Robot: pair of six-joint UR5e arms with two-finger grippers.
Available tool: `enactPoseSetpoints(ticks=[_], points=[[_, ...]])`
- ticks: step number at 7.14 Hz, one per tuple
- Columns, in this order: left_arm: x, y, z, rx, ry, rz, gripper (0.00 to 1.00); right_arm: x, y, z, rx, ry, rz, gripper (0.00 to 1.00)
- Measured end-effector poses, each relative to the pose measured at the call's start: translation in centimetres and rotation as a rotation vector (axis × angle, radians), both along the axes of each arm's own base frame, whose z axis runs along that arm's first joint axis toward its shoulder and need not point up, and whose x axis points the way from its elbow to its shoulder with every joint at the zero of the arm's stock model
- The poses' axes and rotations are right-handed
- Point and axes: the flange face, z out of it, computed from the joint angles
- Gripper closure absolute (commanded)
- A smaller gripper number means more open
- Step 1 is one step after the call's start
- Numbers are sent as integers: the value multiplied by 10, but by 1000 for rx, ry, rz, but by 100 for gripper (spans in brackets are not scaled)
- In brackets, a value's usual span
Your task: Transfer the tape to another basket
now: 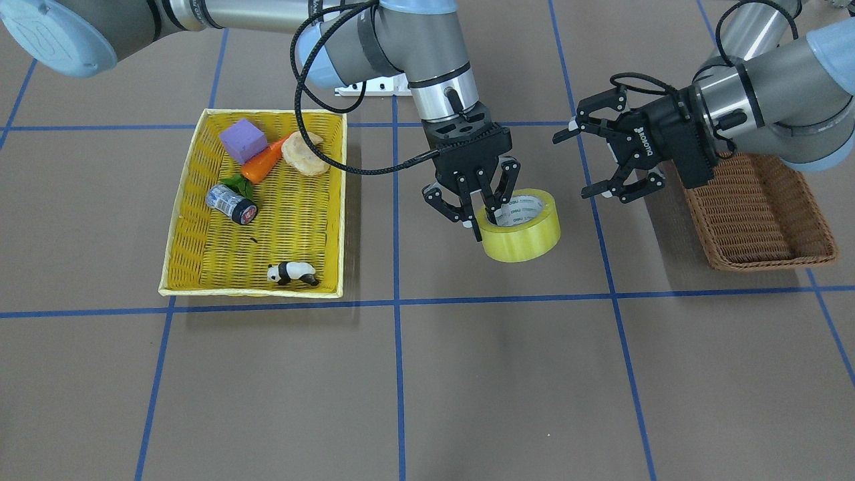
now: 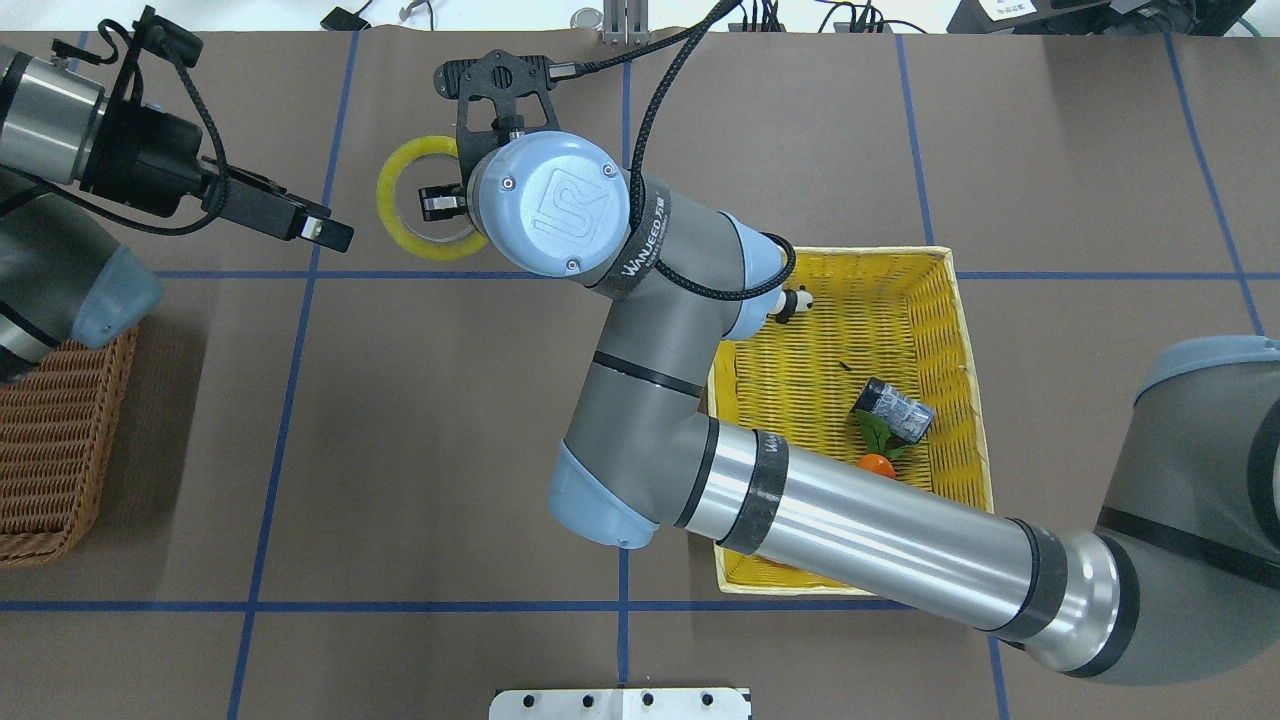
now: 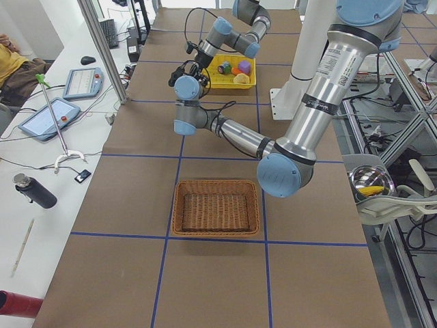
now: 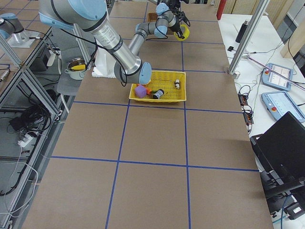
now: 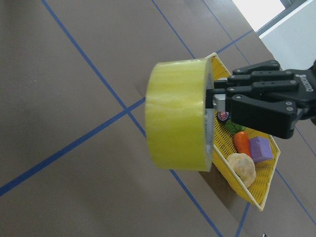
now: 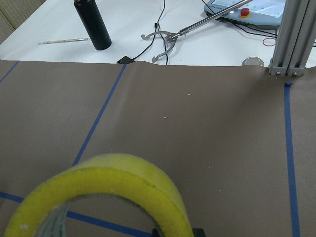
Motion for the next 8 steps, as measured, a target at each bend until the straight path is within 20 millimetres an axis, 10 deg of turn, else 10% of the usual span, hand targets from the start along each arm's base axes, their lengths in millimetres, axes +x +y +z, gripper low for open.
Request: enactPoseSetpoints(ticks=[8], points=[[14, -20, 7, -37, -7, -70, 13, -10, 43, -10, 23, -37, -61, 100]])
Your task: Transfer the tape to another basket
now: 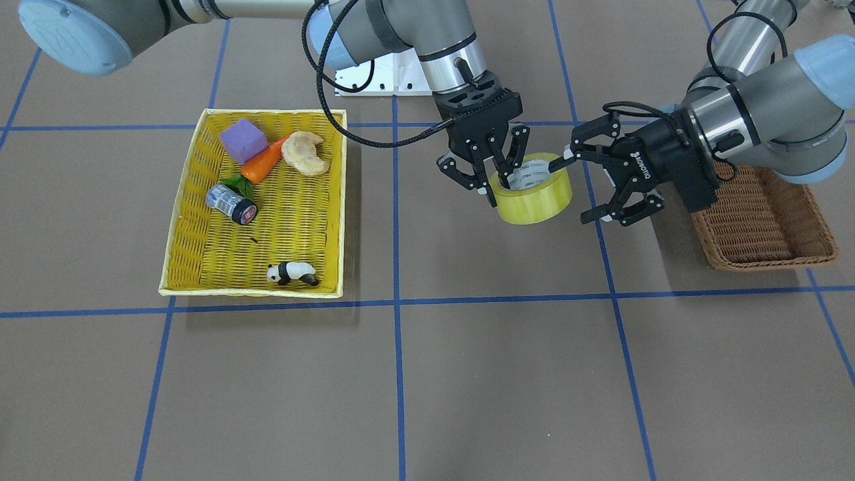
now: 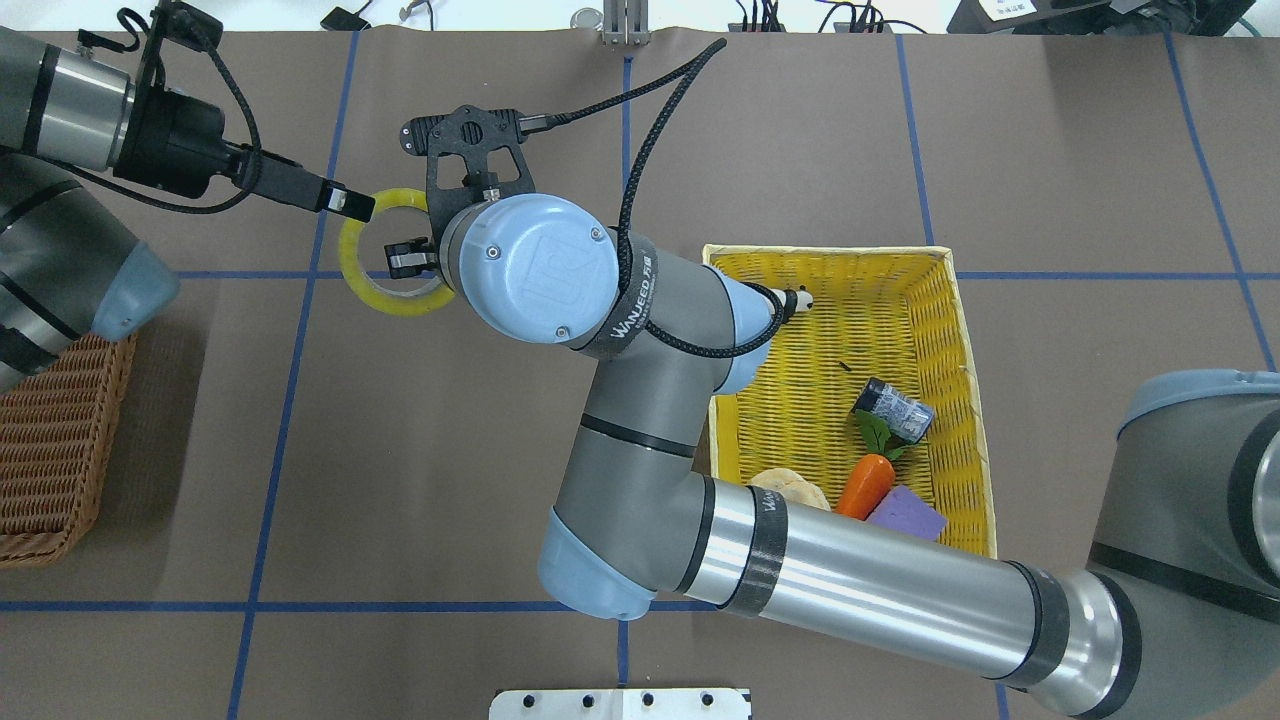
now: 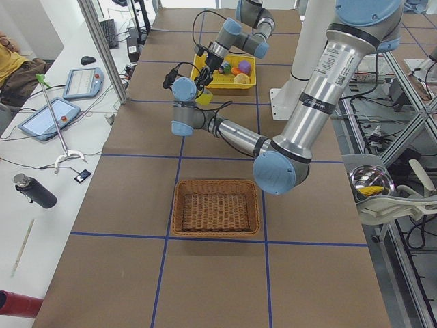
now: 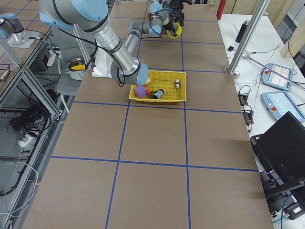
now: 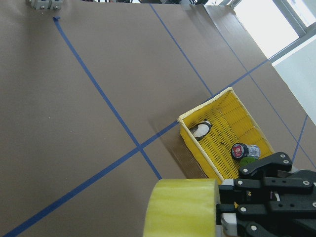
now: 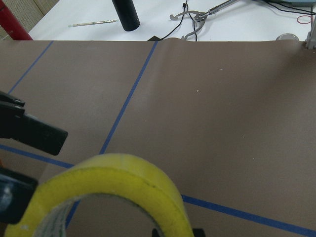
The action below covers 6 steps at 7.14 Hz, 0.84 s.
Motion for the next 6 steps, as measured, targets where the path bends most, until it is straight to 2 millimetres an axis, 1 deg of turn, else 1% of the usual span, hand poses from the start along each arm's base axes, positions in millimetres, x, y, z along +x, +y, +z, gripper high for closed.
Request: enactPoseSetpoints(ticks=[1, 2, 3, 4, 5, 6], points=[[4, 2, 1, -1, -1, 8, 26, 0, 0, 0, 1, 0, -1, 100], [9, 4, 0, -1, 0, 17, 57, 0, 1, -1, 1, -1, -2, 100], [13, 6, 0, 1, 1, 24, 100, 0, 0, 0, 1, -1, -1, 83], [15, 7, 0, 3, 2, 28, 100, 0, 1, -1, 2, -9, 1, 7], [15, 8, 0, 3, 2, 29, 100, 1, 1, 1, 9, -34, 5, 0], [15, 8, 0, 3, 2, 31, 100, 3, 1, 6, 20, -60, 8, 0]])
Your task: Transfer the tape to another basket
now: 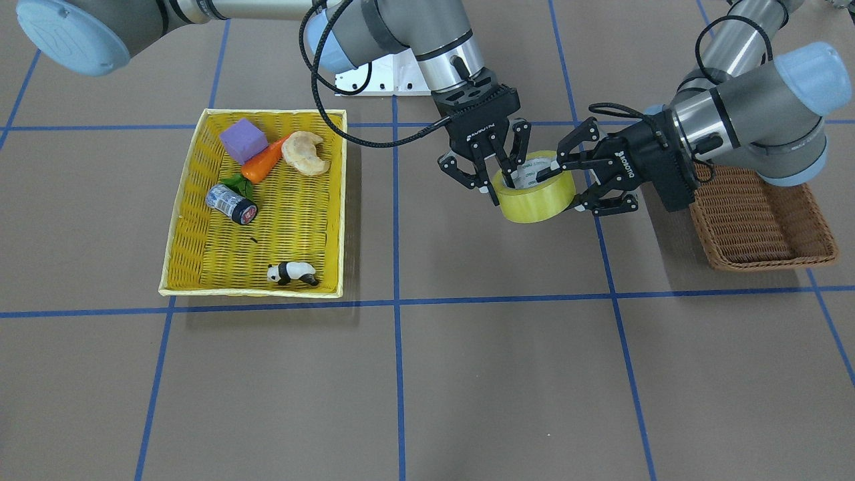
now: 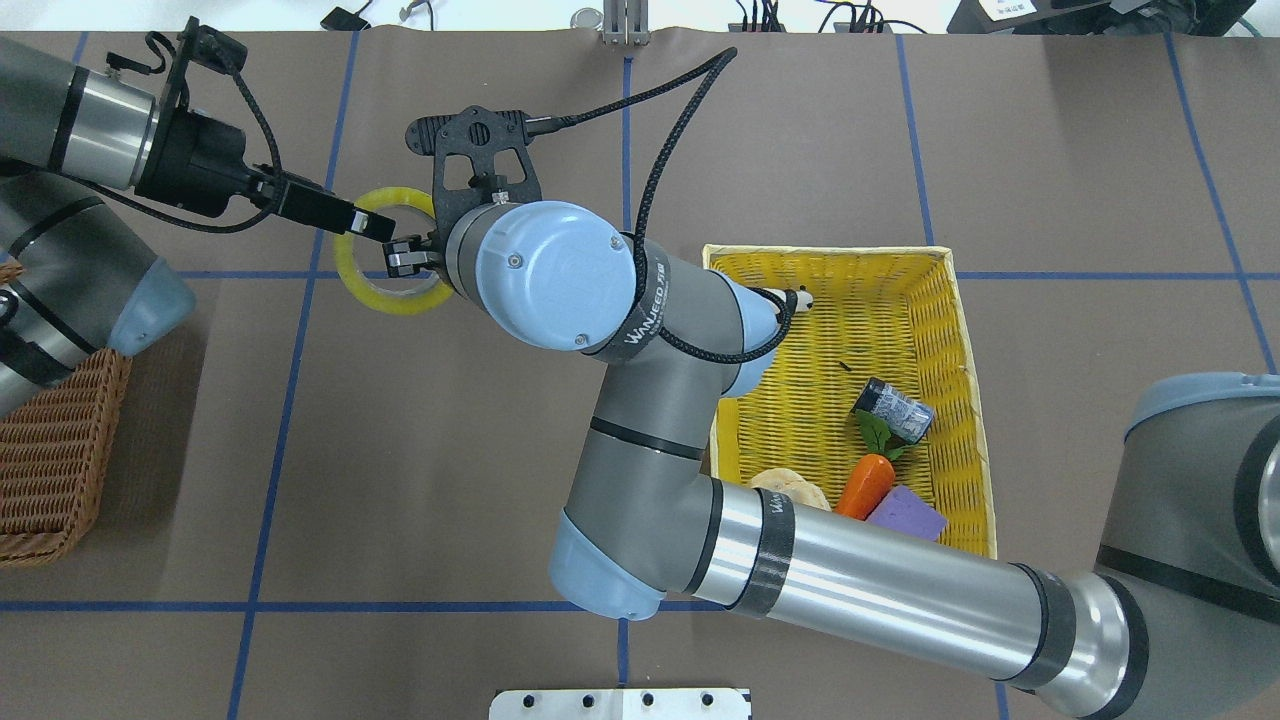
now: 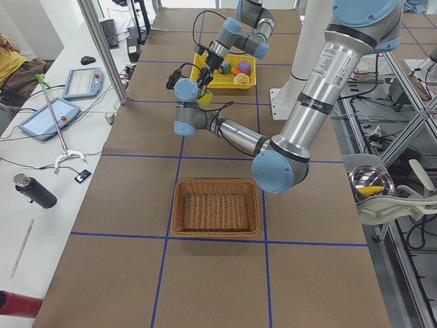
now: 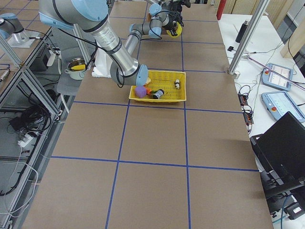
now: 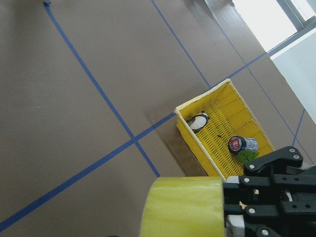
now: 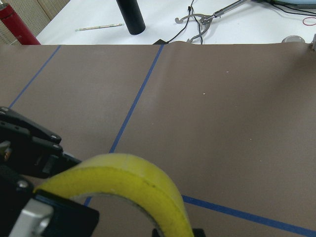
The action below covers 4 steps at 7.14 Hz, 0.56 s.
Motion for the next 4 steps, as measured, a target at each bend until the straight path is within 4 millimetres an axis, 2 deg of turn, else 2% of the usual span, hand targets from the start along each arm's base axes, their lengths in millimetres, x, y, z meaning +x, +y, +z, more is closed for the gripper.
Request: enactPoseSetpoints(ticks=[2, 4], points=[[0, 0, 2, -3, -2, -1, 100, 10, 5, 7, 18, -23, -2, 0], [-1, 0, 5, -12, -6, -4, 100, 41, 19, 22, 34, -53, -10, 0]])
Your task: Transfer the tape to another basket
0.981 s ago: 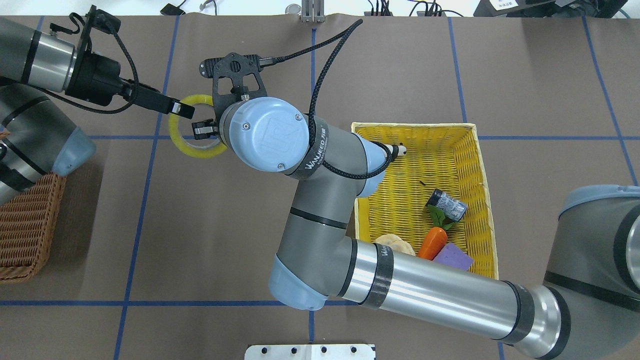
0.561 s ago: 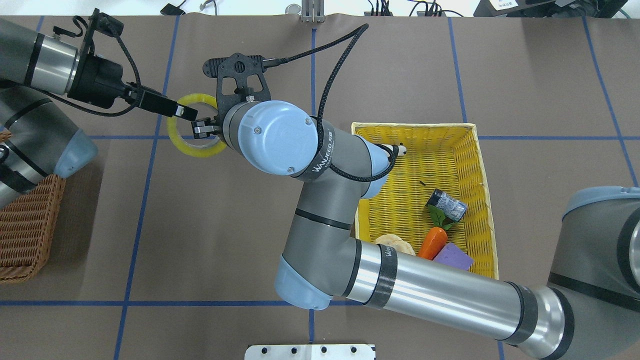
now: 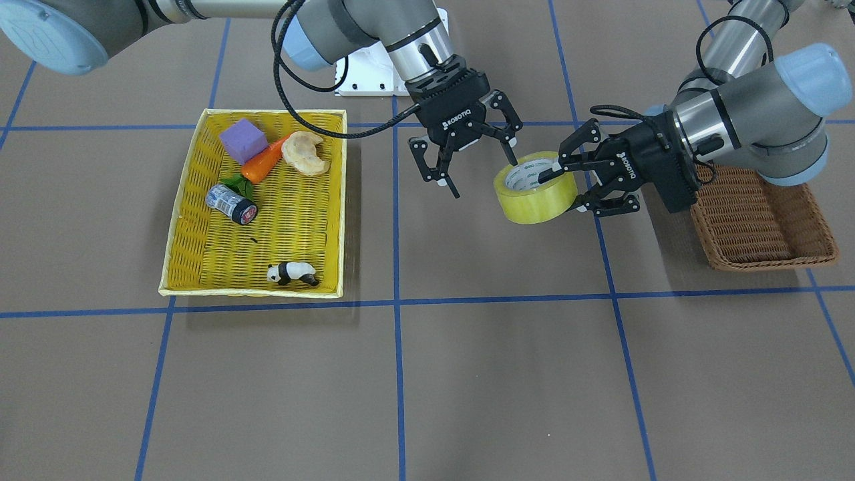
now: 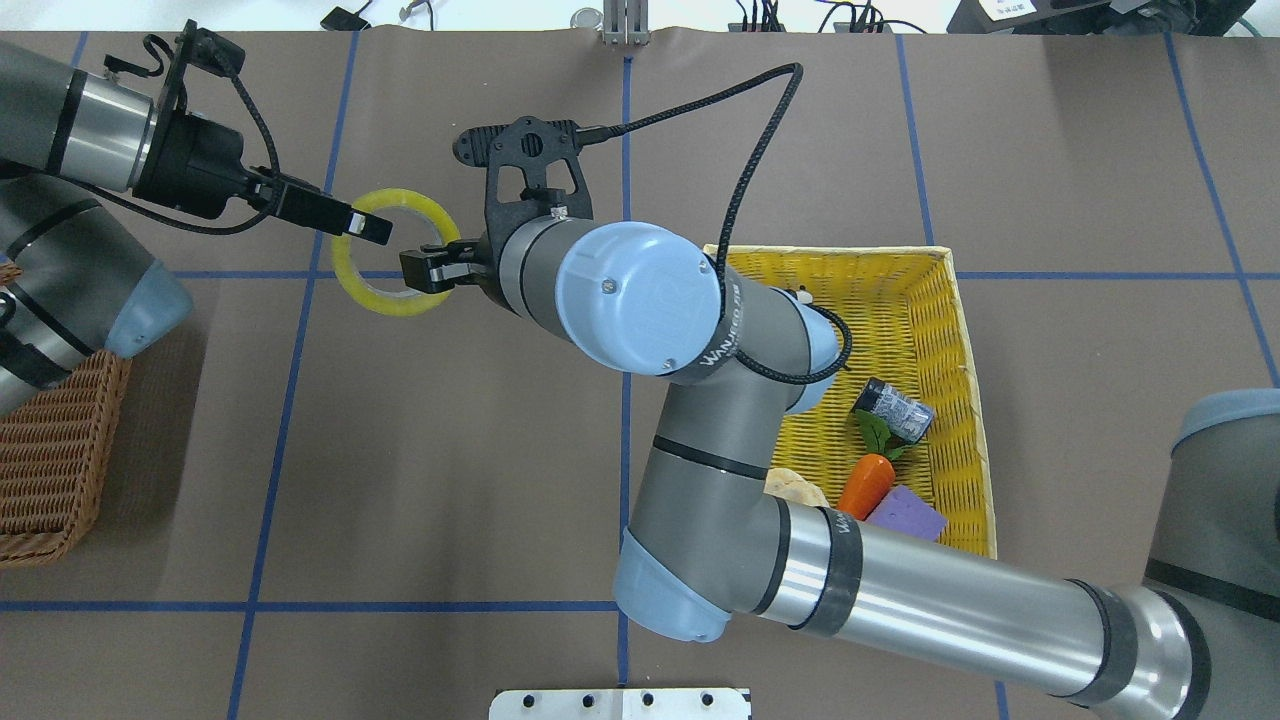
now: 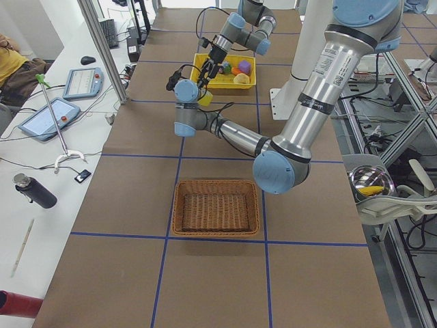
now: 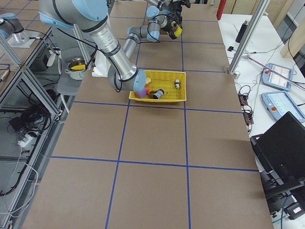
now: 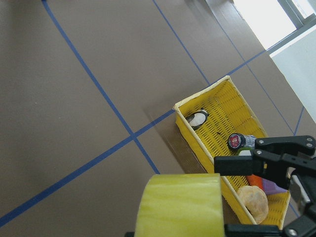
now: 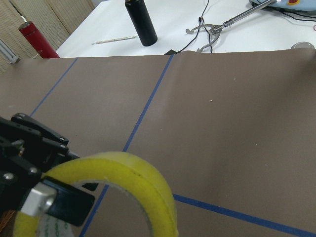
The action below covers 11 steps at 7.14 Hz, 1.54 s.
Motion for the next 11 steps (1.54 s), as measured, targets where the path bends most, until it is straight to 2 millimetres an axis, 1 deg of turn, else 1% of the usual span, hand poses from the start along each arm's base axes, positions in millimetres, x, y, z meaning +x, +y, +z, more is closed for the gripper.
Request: enactPoseSetpoints(ticks=[1, 2, 3, 4, 5, 6, 7, 8, 9, 10, 11], points=[[-2, 0, 1, -14, 0, -3, 100, 20, -4, 7, 3, -9, 4, 1], [-7, -2, 5, -33, -2, -9, 100, 42, -23, 15, 0, -2, 16, 1], [-18, -4, 16, -58, -11, -24, 100, 73, -57, 36, -11, 29, 25, 1], [-35, -7, 33, -86, -27, -49, 100, 114, -102, 73, -37, 96, 31, 1], [-56, -8, 54, -118, -45, -73, 100, 155, -148, 113, -60, 193, 32, 1], [-83, -7, 77, -154, -63, -86, 100, 193, -187, 151, -76, 288, 24, 1], [-117, -3, 103, -196, -81, -93, 100, 230, -218, 189, -83, 362, -4, 1], [-155, 8, 137, -259, -99, -103, 100, 265, -238, 226, -83, 415, -49, 1], [-183, 24, 171, -341, -115, -119, 100, 295, -245, 260, -84, 448, -92, 1], [-203, 42, 203, -429, -126, -136, 100, 320, -245, 293, -95, 469, -122, 1], [-218, 60, 231, -502, -137, -150, 100, 348, -242, 328, -115, 485, -147, 1]])
